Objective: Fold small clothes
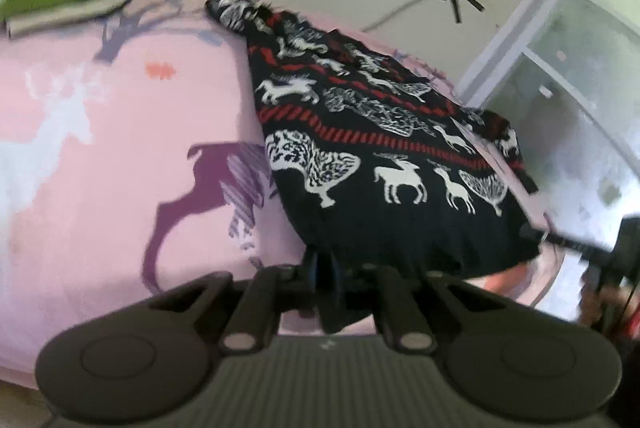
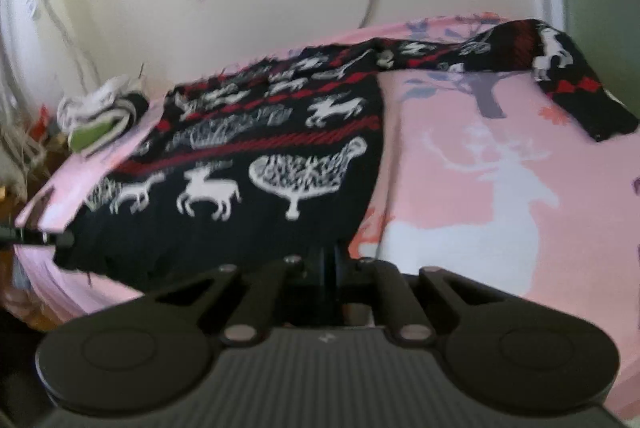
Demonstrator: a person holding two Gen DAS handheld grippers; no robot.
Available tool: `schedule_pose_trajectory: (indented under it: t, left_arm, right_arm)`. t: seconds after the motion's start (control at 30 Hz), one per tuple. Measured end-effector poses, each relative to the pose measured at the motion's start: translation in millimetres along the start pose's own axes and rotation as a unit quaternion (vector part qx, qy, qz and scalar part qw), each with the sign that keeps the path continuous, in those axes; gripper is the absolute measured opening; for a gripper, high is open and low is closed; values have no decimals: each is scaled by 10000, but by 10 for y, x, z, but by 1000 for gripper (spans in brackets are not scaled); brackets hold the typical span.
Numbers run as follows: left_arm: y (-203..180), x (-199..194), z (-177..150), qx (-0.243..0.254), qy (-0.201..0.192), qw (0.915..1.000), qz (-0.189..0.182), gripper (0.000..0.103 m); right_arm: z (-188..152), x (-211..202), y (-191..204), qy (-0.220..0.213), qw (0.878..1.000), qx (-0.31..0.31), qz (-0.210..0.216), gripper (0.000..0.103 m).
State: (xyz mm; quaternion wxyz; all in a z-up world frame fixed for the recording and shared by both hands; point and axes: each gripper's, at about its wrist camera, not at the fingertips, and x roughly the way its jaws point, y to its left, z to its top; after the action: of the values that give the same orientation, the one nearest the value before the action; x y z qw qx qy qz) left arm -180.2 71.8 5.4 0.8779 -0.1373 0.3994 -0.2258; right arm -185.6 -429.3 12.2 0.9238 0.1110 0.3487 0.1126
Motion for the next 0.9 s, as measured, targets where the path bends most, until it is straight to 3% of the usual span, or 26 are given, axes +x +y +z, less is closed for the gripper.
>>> schedule_pose_trajectory:
  t: [0.1,0.17,0.2,0.3,0.33,0.37,0.43,0.53,0.63,0.73,0.83,0.9]
  left_arm:
    - [30,-133,-25,25,-4,9999,119,7]
    - [60,-66,-38,-3,174,9997,185,7]
    - [76,-19,-44,-16,296,9991,292,9]
    - [175,-112,28,-172,182,9991,331,19]
    - [193,-175,70,-192,24,9989,438,26]
    - [221,-252,133,-224,-200,9978,595,30]
    - [291,-367,294,-388,-599,9951,689,31]
    - [294,-382,548,-517,-991,9918,623,31]
    - [200,-238,775,-360,-1043,9925,517,31]
    - [62,-3,955,-193,-914,9943,514,31]
    - [-6,195,1087,-63,-792,9957,475,31]
    - [2,325,1165,-34,-717,9966,412,32]
  right_arm:
    - [57,-180,-12,22,9998,-181,-123,0]
    - [20,-46,-21,553,9980,-305,58,0]
    - [-16,40,-51,832,9959,-354,96,0]
    - [72,46,-199,811,9965,-63,195,4]
    - [143,-26,-290,561,9981,146,216,10]
    - [222,-107,-409,212,9987,406,211,29]
    - [401,-210,-651,-461,9929,1088,142,54]
    - [659,-258,-978,-1200,9764,1759,-368,54]
    - [866,-250,-1295,-1647,9693,1473,-1080,59]
    - [896,-69,-1730,-1331,9573,1761,-1868,61]
    - [756,110,-1980,-1146,9498,2430,-1604,58]
    - [733,251,-1963,-982,9526,2379,-1623,46]
